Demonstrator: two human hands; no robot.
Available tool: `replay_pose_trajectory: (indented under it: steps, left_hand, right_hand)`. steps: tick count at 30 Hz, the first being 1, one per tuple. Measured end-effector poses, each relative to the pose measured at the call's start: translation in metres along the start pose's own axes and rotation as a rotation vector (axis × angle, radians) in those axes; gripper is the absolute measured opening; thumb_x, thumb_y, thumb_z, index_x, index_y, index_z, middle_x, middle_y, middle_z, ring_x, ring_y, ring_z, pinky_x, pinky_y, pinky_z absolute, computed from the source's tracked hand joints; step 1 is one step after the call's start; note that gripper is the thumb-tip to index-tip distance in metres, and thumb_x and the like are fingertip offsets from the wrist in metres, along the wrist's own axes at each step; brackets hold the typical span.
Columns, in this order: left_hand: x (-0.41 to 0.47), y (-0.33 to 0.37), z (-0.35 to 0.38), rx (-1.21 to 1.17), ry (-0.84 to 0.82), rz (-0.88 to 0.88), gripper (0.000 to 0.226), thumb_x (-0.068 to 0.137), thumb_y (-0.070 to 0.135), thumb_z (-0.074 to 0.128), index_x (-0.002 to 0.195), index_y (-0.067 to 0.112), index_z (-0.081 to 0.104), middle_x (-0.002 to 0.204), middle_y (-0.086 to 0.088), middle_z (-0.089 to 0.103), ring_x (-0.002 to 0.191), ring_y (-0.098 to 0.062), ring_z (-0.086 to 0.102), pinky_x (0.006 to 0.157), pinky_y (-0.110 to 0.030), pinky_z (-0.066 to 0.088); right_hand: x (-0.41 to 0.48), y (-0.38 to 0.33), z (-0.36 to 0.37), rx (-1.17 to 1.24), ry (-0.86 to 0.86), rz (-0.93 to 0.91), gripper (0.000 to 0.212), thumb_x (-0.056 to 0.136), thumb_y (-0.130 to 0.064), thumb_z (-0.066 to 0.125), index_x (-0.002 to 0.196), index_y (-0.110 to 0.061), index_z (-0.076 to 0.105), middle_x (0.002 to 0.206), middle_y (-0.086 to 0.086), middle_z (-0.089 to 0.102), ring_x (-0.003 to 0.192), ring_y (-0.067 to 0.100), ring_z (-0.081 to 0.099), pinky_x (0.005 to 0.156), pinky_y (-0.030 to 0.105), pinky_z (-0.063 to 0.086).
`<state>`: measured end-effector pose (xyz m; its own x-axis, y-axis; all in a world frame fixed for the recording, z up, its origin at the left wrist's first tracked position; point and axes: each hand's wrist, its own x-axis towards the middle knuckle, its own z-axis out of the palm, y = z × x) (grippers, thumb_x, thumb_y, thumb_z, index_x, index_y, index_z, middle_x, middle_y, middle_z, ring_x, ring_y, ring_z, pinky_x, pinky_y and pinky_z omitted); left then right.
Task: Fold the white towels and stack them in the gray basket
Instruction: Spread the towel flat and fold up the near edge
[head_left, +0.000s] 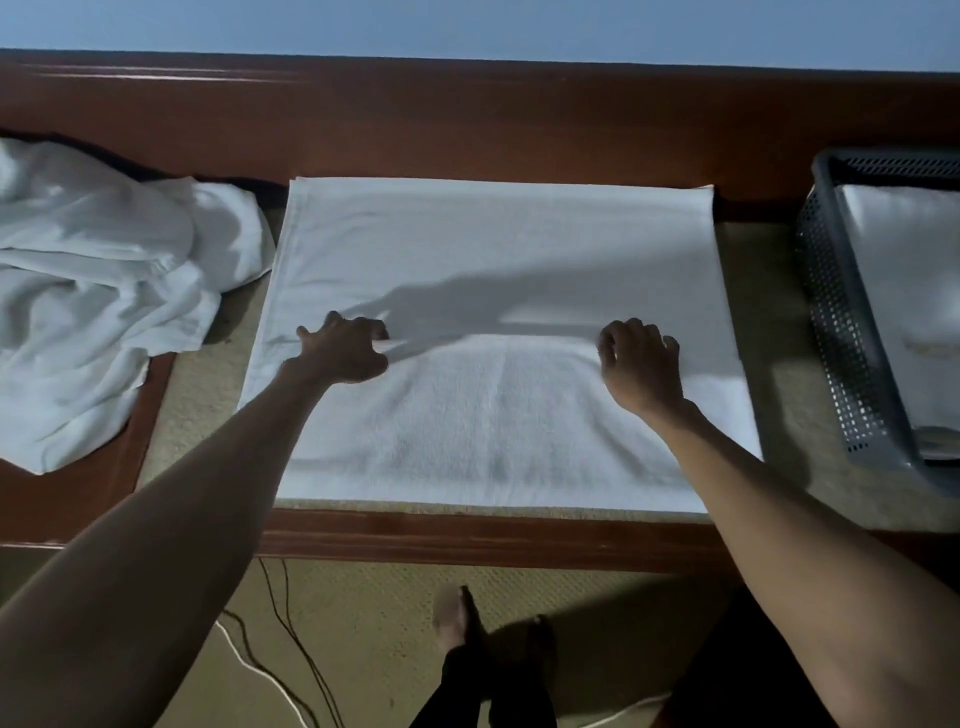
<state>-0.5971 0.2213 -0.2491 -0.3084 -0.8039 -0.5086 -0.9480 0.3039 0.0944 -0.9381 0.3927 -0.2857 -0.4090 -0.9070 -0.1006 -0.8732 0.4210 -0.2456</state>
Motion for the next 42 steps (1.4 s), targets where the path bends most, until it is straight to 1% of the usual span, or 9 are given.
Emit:
replay_pose_trajectory:
  steps: [5,8,13,17,20,24,29,35,42]
  left_hand:
    - [0.014,-0.046,-0.016,0.186,-0.141,-0.171,0.052,0.096,0.048,0.06,0.145,0.035,0.052,0.141,-0.006,0.056,0.141,-0.034,0.032,0.113,-0.068,0.028]
    - [0.014,-0.047,-0.015,0.111,0.014,-0.235,0.037,0.098,0.033,0.061,0.134,0.037,0.059,0.13,-0.004,0.062,0.139,-0.031,0.03,0.111,-0.07,0.022]
    - [-0.007,-0.028,0.007,0.071,0.293,-0.229,0.048,0.087,0.007,0.063,0.132,0.023,0.055,0.139,-0.01,0.047,0.139,-0.036,0.03,0.112,-0.075,0.018]
    - [-0.014,0.01,0.04,-0.106,0.554,0.059,0.041,0.09,0.014,0.059,0.131,0.015,0.057,0.138,-0.013,0.051,0.134,-0.036,0.041,0.113,-0.062,0.03]
    - [-0.018,0.055,0.069,-0.207,0.366,0.271,0.049,0.107,0.041,0.035,0.152,0.023,0.04,0.162,-0.011,0.031,0.15,-0.03,0.027,0.122,-0.056,0.018]
    - [-0.02,0.078,0.105,-0.136,0.275,0.251,0.065,0.105,0.059,0.012,0.164,0.034,0.002,0.172,0.002,-0.014,0.157,-0.021,-0.016,0.124,-0.057,-0.013]
    - [-0.036,0.133,0.107,-0.274,0.366,0.319,0.06,0.11,0.05,0.018,0.165,0.028,0.011,0.173,-0.002,-0.006,0.158,-0.021,-0.011,0.125,-0.054,-0.011]
    - [-0.035,0.159,0.135,-0.11,0.345,0.355,0.059,0.11,0.055,0.017,0.163,0.041,-0.004,0.171,0.005,-0.016,0.157,-0.017,-0.019,0.126,-0.054,-0.006]
    - [-0.038,0.163,0.135,-0.079,0.387,0.335,0.059,0.108,0.058,0.017,0.162,0.044,-0.004,0.171,0.007,-0.015,0.157,-0.015,-0.016,0.127,-0.052,-0.005]
  right_hand:
    - [0.005,0.006,-0.024,-0.097,-0.171,0.096,0.022,0.093,-0.024,0.043,0.103,-0.018,0.062,0.106,0.003,0.066,0.11,0.029,0.051,0.11,0.055,0.024]
    - [0.007,0.008,-0.033,-0.176,-0.251,0.124,0.035,0.087,-0.024,0.046,0.115,-0.019,0.065,0.112,0.001,0.068,0.117,0.027,0.047,0.115,0.057,0.016]
    - [0.005,0.018,-0.041,-0.308,-0.221,0.168,0.037,0.085,-0.023,0.049,0.118,-0.022,0.067,0.1,-0.001,0.069,0.115,0.027,0.046,0.107,0.054,0.021]
    - [0.005,0.029,-0.04,-0.245,-0.207,0.121,0.033,0.087,-0.018,0.057,0.119,-0.021,0.065,0.11,0.001,0.069,0.117,0.029,0.051,0.093,0.046,0.028]
    - [0.008,0.04,-0.033,-0.207,-0.117,0.09,0.023,0.089,-0.013,0.06,0.11,-0.018,0.068,0.103,0.004,0.067,0.109,0.032,0.054,0.079,0.041,0.023]
    - [-0.004,0.041,-0.015,-0.14,0.107,0.083,0.027,0.092,-0.012,0.06,0.119,-0.012,0.06,0.119,0.015,0.057,0.113,0.038,0.05,0.088,0.047,0.035]
    - [-0.037,0.013,0.011,-0.044,0.29,-0.128,0.039,0.099,-0.016,0.049,0.135,-0.006,0.055,0.149,0.018,0.046,0.133,0.036,0.047,0.101,0.05,0.038]
    - [-0.062,0.029,0.041,-0.034,-0.049,-0.271,0.059,0.107,-0.047,0.027,0.16,-0.022,0.028,0.169,0.009,0.016,0.157,0.024,0.012,0.124,0.052,0.016]
    - [-0.058,0.116,0.013,-0.083,-0.015,-0.136,0.062,0.106,-0.061,0.021,0.161,-0.034,0.016,0.171,0.001,0.006,0.158,0.021,0.004,0.126,0.052,0.006]
